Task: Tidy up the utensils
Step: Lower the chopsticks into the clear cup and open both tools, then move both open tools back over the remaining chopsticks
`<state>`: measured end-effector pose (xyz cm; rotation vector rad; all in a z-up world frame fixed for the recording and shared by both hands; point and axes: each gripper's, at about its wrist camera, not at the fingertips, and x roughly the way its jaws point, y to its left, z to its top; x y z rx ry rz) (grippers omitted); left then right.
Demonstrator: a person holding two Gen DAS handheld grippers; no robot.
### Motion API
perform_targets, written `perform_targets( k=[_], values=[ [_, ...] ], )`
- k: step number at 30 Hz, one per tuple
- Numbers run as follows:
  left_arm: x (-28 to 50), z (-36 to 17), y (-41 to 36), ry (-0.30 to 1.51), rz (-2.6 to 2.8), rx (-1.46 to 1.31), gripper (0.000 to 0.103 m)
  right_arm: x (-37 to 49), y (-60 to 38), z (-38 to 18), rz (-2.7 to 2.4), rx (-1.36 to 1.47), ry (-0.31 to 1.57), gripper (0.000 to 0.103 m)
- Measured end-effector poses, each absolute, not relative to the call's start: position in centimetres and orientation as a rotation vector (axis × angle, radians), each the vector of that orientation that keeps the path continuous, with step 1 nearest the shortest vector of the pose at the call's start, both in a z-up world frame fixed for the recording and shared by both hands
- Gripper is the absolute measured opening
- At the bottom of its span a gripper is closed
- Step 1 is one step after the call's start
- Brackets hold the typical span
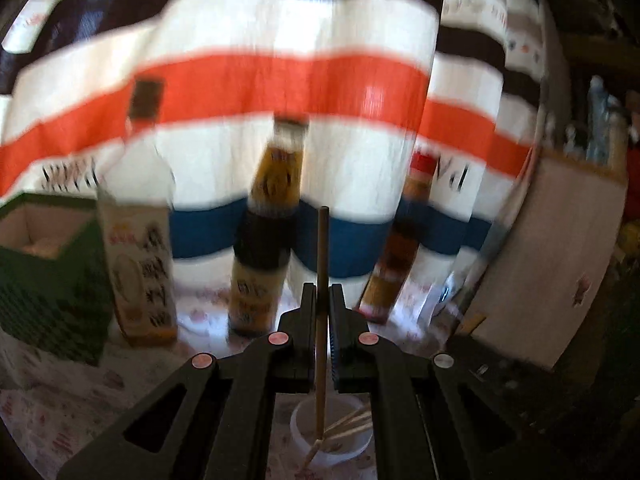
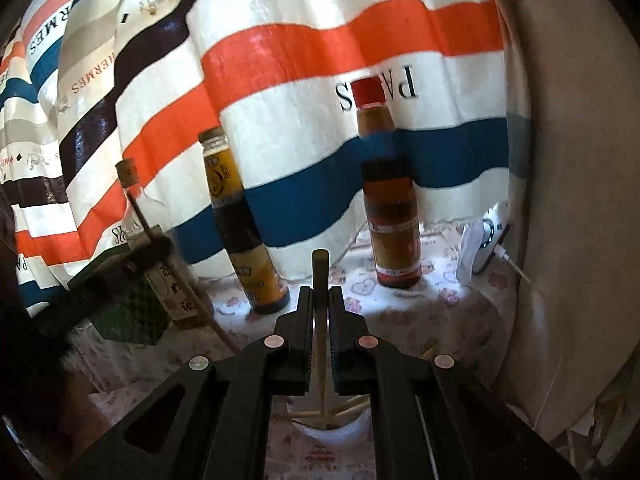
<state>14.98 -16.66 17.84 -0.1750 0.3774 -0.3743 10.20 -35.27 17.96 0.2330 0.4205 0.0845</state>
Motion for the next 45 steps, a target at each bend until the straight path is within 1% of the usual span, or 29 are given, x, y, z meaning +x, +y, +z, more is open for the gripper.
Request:
perform_targets(
  k=[9,13,18,20,21,22,23,24,25,26,28,29,30,33,35,36,37,39,41,42,43,45],
  values=[
    [16.4,13.8,-18.2,0.483,-0.401,-0.117,0.005,11.9,-36.8,16.8,0.131,0.278,0.531,0.008],
    [16.8,13.1,-18.6,0.541,-0.381,-0.09,0.005,12.8,-37.3,16.1,0.187,0.309,0.561,0.008],
    [16.9,12.9,-18.8,0.554,-0.38,-0.057,0.005,14.4,-37.9,14.7,0.202,0.351,0.617,0.008],
    [17.0,12.9,-18.7,0.561,-0.403,-0.062,0.007,14.5,-38.1,14.6,0.201,0.36,0.619,0.008],
    [16.7,13.0,-18.7,0.547,-0.418,-0.051,0.014,14.5,-38.2,14.7,0.197,0.365,0.616,0.008],
    [16.3,13.2,-18.8,0.523,-0.408,-0.035,0.024,14.5,-38.3,14.7,0.195,0.367,0.613,0.009],
    [15.6,13.5,-18.8,0.485,-0.372,-0.016,0.029,14.3,-38.4,14.9,0.195,0.368,0.601,0.009],
    [14.9,13.8,-18.7,0.452,-0.35,-0.009,0.038,14.1,-38.4,15.1,0.197,0.367,0.586,0.012],
    [14.2,14.2,-18.4,0.422,-0.348,-0.007,0.041,13.9,-38.5,15.4,0.197,0.366,0.574,0.021],
    [13.6,14.7,-18.1,0.4,-0.351,-0.008,0.042,13.4,-38.6,15.8,0.196,0.363,0.551,0.026],
    [12.5,15.6,-17.4,0.366,-0.34,-0.005,0.046,12.5,-38.6,16.6,0.188,0.356,0.509,0.043],
    [11.8,16.2,-17.0,0.346,-0.331,-0.001,0.048,12.1,-38.5,17.0,0.182,0.345,0.491,0.047],
    [11.2,16.6,-16.5,0.328,-0.321,0.001,0.051,11.6,-38.3,17.4,0.176,0.332,0.471,0.053],
    [9.0,17.9,-14.7,0.273,-0.28,0.006,0.064,10.2,-37.8,18.6,0.165,0.298,0.427,0.057],
    [7.1,18.3,-13.0,0.24,-0.245,0.014,0.072,9.2,-37.2,19.2,0.176,0.287,0.401,0.064],
    [6.2,18.4,-12.0,0.224,-0.223,0.009,0.079,8.4,-36.8,19.5,0.19,0.287,0.385,0.069],
    [5.1,18.4,-10.8,0.211,-0.204,0.003,0.083,8.0,-36.6,19.6,0.195,0.288,0.381,0.07],
    [3.1,18.6,-8.6,0.188,-0.162,0.005,0.085,7.1,-35.6,19.7,0.212,0.279,0.387,0.071],
    [1.6,18.8,-6.9,0.168,-0.129,0.015,0.09,6.2,-34.4,19.7,0.24,0.269,0.397,0.074],
    [1.0,18.9,-6.2,0.161,-0.121,0.023,0.094,5.9,-33.8,19.7,0.25,0.269,0.404,0.079],
    [0.4,18.9,-5.6,0.153,-0.112,0.029,0.097,5.6,-33.4,19.6,0.254,0.27,0.41,0.082],
    [-0.8,19.0,-4.4,0.137,-0.088,0.024,0.103,5.0,-32.3,19.4,0.262,0.275,0.432,0.082]
  ],
)
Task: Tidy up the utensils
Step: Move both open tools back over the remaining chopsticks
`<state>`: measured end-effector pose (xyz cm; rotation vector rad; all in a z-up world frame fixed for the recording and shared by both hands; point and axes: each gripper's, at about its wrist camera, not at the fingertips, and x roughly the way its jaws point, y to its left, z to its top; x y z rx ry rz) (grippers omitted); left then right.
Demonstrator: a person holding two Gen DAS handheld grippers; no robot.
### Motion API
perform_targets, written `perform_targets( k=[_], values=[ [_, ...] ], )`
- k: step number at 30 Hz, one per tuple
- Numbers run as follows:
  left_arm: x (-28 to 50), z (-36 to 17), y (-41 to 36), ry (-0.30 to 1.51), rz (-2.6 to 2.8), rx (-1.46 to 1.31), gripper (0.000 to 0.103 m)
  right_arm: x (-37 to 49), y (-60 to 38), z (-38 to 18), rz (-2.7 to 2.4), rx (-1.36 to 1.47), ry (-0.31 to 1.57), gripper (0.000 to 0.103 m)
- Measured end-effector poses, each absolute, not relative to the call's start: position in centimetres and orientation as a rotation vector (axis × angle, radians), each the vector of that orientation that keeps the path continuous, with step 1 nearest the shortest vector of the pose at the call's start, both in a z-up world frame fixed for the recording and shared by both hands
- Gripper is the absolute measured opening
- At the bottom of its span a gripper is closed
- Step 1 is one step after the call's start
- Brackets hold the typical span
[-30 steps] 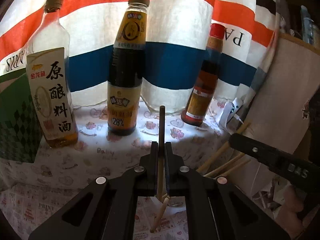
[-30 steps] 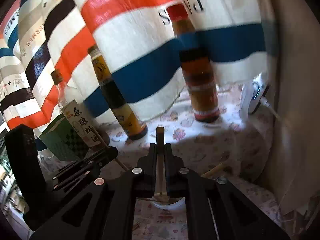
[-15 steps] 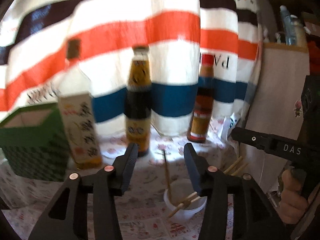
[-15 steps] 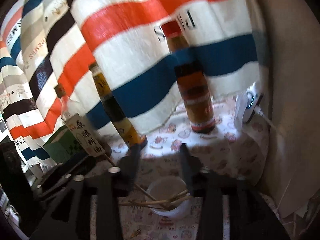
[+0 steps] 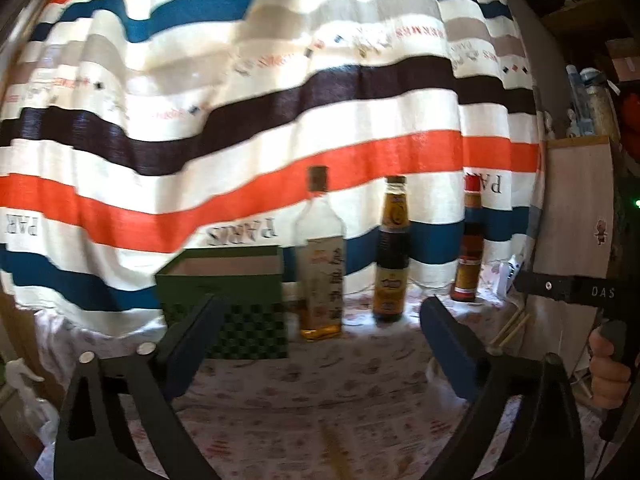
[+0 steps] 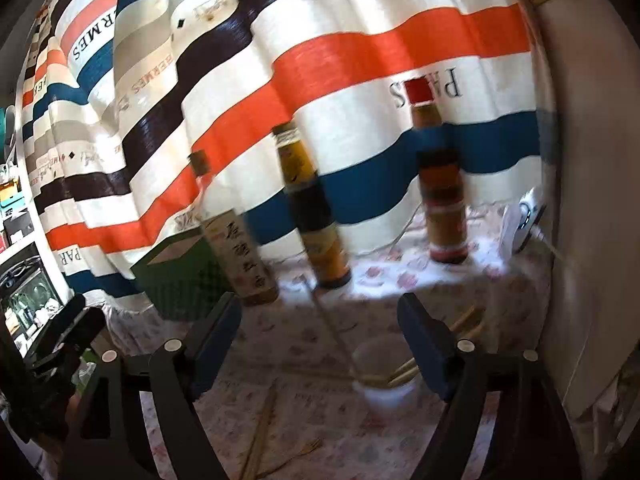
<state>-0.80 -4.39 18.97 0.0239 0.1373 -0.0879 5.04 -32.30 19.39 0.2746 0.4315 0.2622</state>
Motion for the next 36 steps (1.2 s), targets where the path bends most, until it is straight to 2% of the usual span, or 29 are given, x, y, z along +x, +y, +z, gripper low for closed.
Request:
perform_targets(
  k=[5,9,15,25,36],
  values=[
    [-2.4,17.8,-2.2,0.141,-0.064,0.002,0.103,3.3,-30.0,18.8,0.256,0.267,0.452,0.091],
    [-2.8,15.3,-1.2,0.16,-0.028,0.014,0.103,1.6,-28.5,17.1,0.243,0.246,0.459,0.103],
    [-0.7,9.8,-0.4,0.384,-0.098,-0.021,0.103,0.6,-26.3,12.7,0.186,0.163,0.495,0.103],
    [2.3,2.6,-0.7,0.603,-0.078,-0.038,0.103,2.7,-25.2,6.1,0.161,0.157,0.636,0.103],
    [4.0,-2.6,-3.4,0.854,-0.16,0.021,0.103,4.9,-26.2,3.1,0.077,0.163,0.736,0.103]
  ],
)
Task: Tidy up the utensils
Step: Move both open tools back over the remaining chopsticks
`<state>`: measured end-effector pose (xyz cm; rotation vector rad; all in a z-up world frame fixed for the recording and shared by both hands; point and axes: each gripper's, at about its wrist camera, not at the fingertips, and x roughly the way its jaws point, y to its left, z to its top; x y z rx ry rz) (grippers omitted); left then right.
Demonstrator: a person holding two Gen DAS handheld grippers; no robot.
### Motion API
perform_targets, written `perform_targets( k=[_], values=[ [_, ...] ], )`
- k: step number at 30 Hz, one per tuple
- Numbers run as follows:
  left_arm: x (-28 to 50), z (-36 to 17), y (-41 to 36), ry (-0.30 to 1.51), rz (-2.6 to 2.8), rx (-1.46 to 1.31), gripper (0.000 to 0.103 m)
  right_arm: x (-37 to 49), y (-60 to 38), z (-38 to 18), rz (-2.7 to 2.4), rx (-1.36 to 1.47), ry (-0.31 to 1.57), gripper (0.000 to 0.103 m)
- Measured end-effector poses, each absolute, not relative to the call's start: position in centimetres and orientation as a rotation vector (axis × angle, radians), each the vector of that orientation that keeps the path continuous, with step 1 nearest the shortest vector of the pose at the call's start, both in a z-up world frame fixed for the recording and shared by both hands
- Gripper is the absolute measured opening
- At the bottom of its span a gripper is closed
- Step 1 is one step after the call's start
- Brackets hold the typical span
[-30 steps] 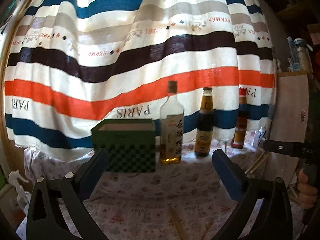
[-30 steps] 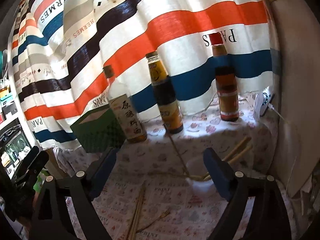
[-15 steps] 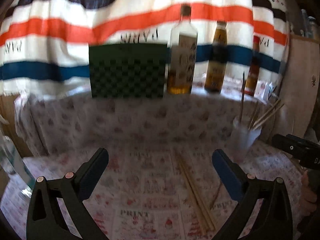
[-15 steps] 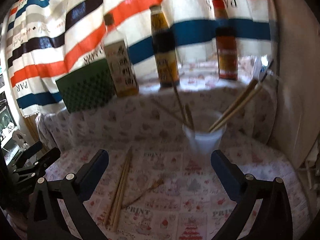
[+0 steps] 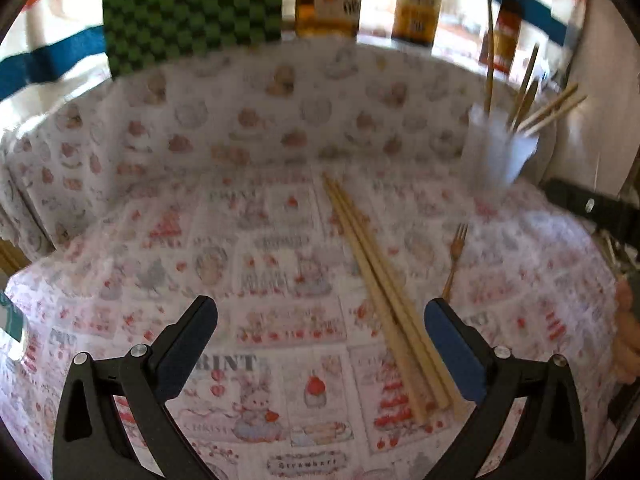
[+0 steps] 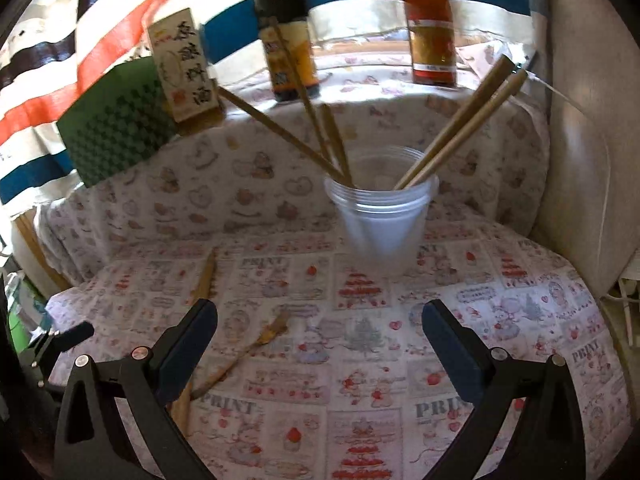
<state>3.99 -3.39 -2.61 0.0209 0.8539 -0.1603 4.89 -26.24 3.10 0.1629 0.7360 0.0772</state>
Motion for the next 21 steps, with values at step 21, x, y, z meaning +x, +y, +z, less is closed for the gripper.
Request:
perform_targets(
  k=[21],
  values=[
    [5.3,-5.4,-3.5,1.021,-0.168,0.04,0.103,5.3,-26.9,2.5,0.057,0.19,0.773,0.103]
  ],
)
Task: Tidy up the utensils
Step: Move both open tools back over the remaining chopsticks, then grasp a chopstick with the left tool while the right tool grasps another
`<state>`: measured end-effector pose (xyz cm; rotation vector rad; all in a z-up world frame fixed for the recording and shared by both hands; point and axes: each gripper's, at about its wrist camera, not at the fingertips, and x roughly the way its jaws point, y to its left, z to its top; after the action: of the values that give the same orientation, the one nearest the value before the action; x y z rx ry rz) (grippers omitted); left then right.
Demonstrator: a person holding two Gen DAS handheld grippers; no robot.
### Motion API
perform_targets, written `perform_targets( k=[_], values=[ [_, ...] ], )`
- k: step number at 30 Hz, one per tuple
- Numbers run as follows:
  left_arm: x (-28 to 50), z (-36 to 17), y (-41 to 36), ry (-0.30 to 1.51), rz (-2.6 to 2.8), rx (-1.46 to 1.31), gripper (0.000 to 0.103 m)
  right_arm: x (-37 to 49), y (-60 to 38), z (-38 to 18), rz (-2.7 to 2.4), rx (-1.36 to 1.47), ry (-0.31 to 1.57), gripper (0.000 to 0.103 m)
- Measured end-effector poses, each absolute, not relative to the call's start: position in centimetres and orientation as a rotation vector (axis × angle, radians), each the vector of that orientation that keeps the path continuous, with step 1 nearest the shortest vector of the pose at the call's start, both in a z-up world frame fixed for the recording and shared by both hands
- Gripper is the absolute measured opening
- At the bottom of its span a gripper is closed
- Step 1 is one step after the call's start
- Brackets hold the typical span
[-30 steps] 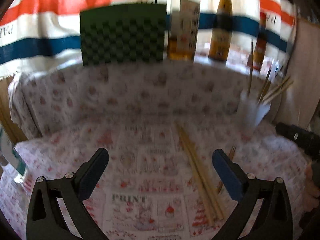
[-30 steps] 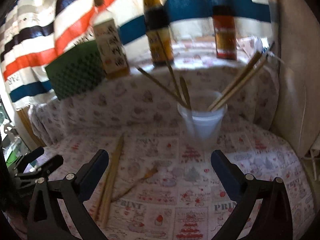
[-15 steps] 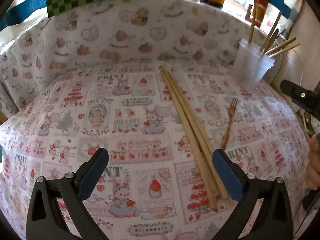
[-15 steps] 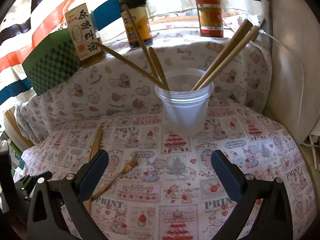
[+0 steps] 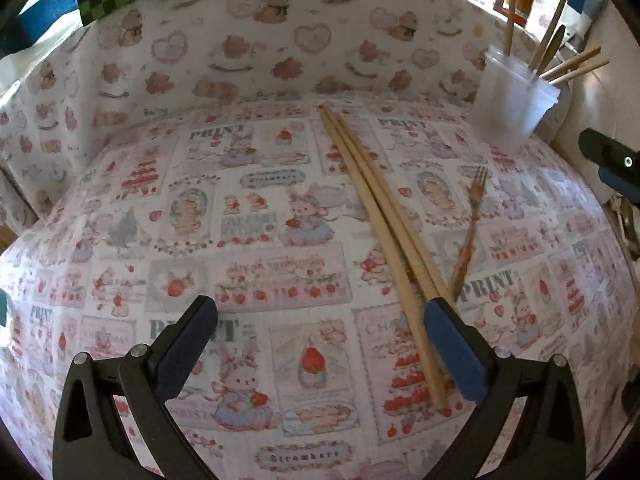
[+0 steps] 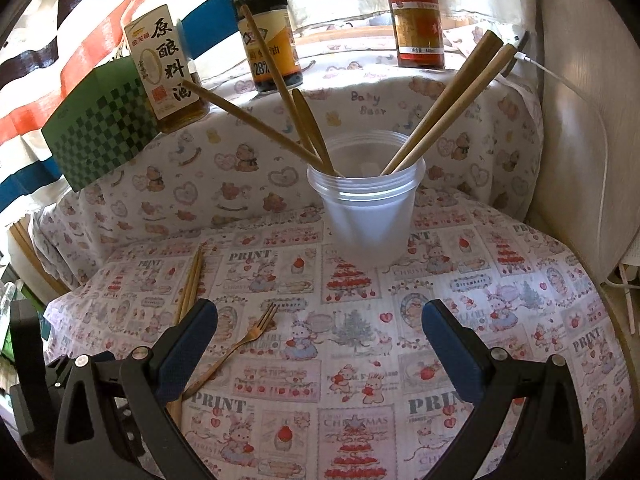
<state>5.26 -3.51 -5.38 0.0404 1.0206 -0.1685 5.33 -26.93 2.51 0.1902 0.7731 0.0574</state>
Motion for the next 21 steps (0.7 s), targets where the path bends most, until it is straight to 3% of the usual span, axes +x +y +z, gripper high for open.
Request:
perform_targets(
  k=[4,9,11,16,19,21],
  values=[
    [5.0,-5.2,-4.4,1.008,-0.209,0.082,0.09,5.3,-27.0,2.5,0.059,0.191,0.778,0.103],
    [4.5,-5.2,-5.7,0.96,-0.196,0.148,0.087,5.3,-26.7,2.3,0.065,0.188,0.787,0.103],
    [4.5,-5.1,-5.8,0.962,-0.22,0.152,0.08,5.3,-26.4,2.2,0.071,0.181,0.789,0.103],
    [4.8,-4.5,-4.4,0.975,-0.193,0.116,0.028,5.0,-26.4,2.5,0.052,0.156,0.764,0.103],
    [5.0,-4.5,-4.1,0.979,-0.191,0.123,0.015,5.2,-26.7,2.4,0.044,0.166,0.771,0.103],
    [5.0,-4.5,-4.0,0.974,-0.188,0.124,0.011,5.3,-26.8,2.3,0.051,0.181,0.781,0.103]
  ],
)
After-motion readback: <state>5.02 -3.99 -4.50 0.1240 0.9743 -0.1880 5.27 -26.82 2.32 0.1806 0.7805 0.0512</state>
